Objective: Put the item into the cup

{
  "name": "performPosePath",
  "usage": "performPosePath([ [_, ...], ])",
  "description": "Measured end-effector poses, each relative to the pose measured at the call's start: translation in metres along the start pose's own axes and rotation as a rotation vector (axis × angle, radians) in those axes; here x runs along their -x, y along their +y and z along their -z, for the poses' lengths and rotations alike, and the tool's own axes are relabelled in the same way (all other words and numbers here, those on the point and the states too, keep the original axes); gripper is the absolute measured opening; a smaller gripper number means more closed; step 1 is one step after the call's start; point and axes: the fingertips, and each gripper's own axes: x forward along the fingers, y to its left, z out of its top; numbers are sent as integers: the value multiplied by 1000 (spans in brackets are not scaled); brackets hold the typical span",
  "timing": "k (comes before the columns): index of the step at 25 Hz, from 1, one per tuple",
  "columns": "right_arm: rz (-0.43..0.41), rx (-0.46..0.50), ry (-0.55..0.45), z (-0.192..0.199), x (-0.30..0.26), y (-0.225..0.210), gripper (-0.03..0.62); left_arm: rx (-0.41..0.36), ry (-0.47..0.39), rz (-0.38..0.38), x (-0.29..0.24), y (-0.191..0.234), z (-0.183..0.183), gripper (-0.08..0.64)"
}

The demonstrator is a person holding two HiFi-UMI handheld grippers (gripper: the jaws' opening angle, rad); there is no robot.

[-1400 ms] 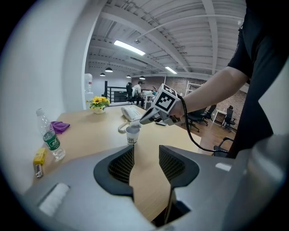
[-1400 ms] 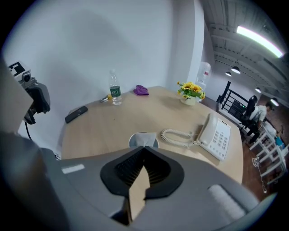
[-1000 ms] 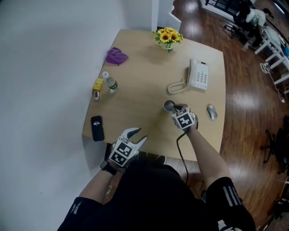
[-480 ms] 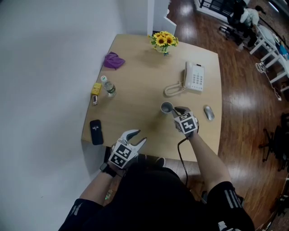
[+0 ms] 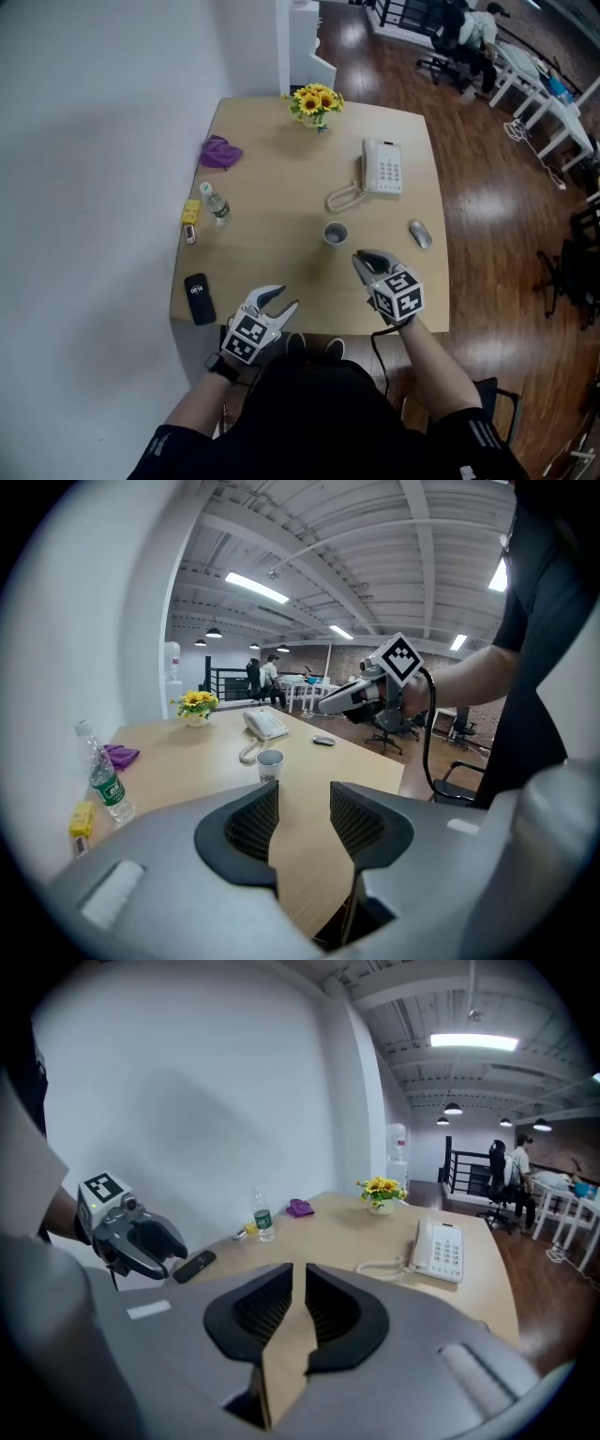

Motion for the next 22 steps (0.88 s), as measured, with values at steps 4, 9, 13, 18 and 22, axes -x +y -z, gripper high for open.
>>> performPosePath([
  [4,10,-33,-34,10,30,25,52,-28,2,31,10,-3,6,167],
  [9,31,-81,-67,26,66,44,52,-30,5,34,21,-9,13,167],
  [13,42,-109,-104,41,105,56,51,-30,-4,28,33,-33,18,167],
  [18,22,-120,-132,71,158,77,48,-26,-21,-9,47,-80,24,167],
  [22,-9,-90,-137,100,201,98,46,-12,-39,-35,58,-138,32,167],
])
